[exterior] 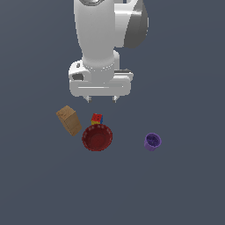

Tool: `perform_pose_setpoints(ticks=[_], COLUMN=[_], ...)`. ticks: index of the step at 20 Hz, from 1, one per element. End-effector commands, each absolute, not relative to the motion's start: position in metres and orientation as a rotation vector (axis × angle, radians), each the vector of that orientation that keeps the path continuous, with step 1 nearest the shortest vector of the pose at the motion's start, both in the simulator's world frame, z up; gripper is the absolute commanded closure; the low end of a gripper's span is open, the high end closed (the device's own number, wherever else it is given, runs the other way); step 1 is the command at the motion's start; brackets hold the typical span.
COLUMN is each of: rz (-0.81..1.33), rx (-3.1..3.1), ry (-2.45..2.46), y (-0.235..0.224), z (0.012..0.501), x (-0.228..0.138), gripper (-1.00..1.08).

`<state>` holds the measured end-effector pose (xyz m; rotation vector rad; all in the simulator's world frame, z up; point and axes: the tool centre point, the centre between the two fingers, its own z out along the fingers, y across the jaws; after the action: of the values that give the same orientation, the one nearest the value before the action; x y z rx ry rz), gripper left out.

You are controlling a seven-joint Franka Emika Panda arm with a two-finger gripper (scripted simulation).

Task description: Pick up a designated object from a clutter of objects.

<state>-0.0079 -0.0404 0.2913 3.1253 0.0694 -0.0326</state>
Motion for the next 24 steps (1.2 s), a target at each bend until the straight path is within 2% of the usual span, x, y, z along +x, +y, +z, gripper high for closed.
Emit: perform_pose_setpoints(ticks=[1,24], rz=[-0.034,-0.047], rx=[3.121,2.962], ry=[0.126,0.948], y=[-0.043,-0.078], z=[0.284,0.188], x=[-0.009,-0.033], gripper=[-0.92,-0.92])
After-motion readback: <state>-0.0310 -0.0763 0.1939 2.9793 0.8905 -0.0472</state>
